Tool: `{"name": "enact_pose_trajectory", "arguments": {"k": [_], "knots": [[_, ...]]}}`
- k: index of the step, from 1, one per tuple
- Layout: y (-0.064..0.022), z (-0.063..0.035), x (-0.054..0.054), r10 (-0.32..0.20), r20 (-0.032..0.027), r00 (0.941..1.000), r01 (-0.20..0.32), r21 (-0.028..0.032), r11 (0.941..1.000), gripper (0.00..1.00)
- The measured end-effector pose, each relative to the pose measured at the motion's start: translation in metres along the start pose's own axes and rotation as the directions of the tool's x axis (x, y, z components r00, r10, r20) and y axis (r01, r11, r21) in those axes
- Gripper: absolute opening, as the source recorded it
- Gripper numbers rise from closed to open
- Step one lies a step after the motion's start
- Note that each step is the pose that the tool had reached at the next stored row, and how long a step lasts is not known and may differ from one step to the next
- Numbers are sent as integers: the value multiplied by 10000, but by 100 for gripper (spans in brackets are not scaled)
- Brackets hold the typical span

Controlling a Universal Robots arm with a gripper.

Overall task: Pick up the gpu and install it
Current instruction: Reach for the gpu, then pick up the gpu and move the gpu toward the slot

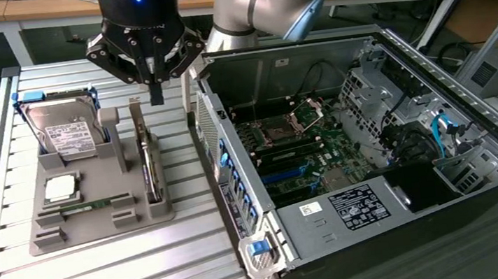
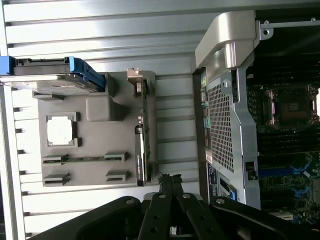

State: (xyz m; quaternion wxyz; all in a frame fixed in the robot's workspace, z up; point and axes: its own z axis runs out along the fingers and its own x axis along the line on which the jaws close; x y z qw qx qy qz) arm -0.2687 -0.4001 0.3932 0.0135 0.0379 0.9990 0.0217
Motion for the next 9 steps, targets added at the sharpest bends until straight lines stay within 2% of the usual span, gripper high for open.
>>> {"name": "enact_pose_trajectory", "arguments": {"k": [9], "knots": [[0, 0, 4, -1, -1, 10000, 1, 0, 10000, 11]]}}
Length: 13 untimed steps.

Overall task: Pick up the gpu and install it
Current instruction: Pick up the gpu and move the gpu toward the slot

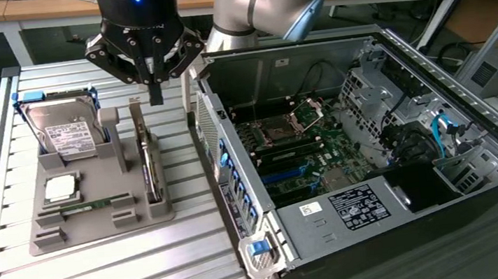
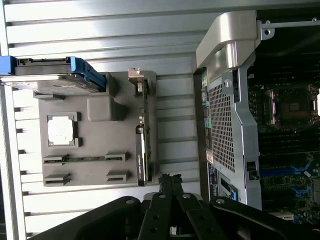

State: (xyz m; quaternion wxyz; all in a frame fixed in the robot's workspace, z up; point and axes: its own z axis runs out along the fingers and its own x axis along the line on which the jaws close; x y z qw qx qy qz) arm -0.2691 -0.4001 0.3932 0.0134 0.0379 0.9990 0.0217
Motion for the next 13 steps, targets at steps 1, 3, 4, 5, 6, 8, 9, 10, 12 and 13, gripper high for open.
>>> {"name": "enact_pose_trajectory", "arguments": {"k": [1, 3, 4, 5, 6, 8, 9, 10, 12, 13], "knots": [[0, 0, 0, 0, 0, 10000, 0, 0, 10000, 11], [0, 0, 0, 0, 0, 10000, 0, 0, 10000, 11], [0, 0, 0, 0, 0, 10000, 0, 0, 10000, 11], [0, 0, 0, 0, 0, 10000, 0, 0, 10000, 11], [0, 0, 0, 0, 0, 10000, 0, 0, 10000, 11], [0, 0, 0, 0, 0, 10000, 0, 0, 10000, 17], [0, 0, 0, 0, 0, 10000, 0, 0, 10000, 24], [0, 0, 0, 0, 0, 10000, 0, 0, 10000, 30], [0, 0, 0, 0, 0, 10000, 0, 0, 10000, 42], [0, 0, 0, 0, 0, 10000, 0, 0, 10000, 42]]}}
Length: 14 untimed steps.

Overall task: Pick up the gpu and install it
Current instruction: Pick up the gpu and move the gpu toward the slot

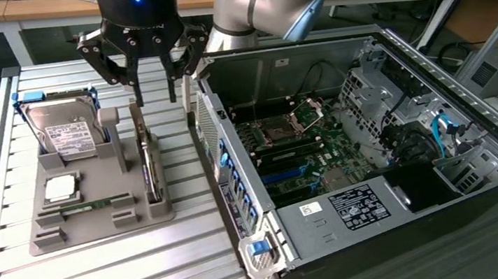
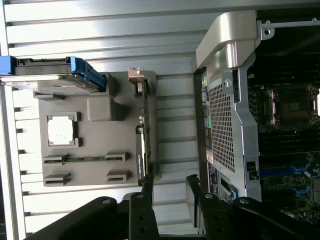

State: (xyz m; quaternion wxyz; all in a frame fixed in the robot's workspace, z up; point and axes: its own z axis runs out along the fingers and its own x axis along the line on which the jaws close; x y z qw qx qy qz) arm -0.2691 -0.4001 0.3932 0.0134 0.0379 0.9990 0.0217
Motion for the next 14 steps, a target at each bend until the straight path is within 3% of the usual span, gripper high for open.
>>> {"name": "enact_pose_trajectory", "arguments": {"k": [1, 2, 14], "knots": [[0, 0, 0, 0, 0, 10000, 0, 0, 10000, 42], [0, 0, 0, 0, 0, 10000, 0, 0, 10000, 48], [-6, 98, 26, 0, -1, 10000, 0, 0, 10000, 48]]}}
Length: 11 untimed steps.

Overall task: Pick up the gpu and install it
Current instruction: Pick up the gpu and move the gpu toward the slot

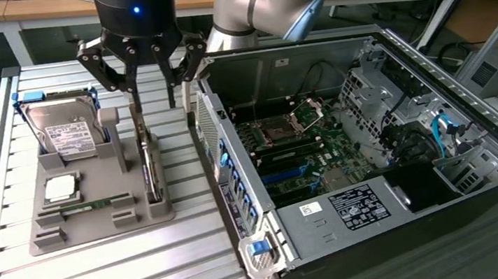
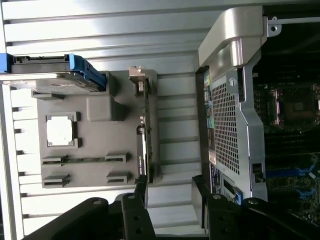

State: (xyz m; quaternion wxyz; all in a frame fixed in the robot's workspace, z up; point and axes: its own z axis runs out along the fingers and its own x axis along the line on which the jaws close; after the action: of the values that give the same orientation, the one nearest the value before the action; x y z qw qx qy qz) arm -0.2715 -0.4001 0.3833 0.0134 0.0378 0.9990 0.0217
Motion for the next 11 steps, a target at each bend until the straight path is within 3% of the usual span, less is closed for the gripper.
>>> {"name": "enact_pose_trajectory", "arguments": {"k": [11], "knots": [[-4, 91, 8, 1, 1, 10000, -1, 0, 10000, 48]]}}
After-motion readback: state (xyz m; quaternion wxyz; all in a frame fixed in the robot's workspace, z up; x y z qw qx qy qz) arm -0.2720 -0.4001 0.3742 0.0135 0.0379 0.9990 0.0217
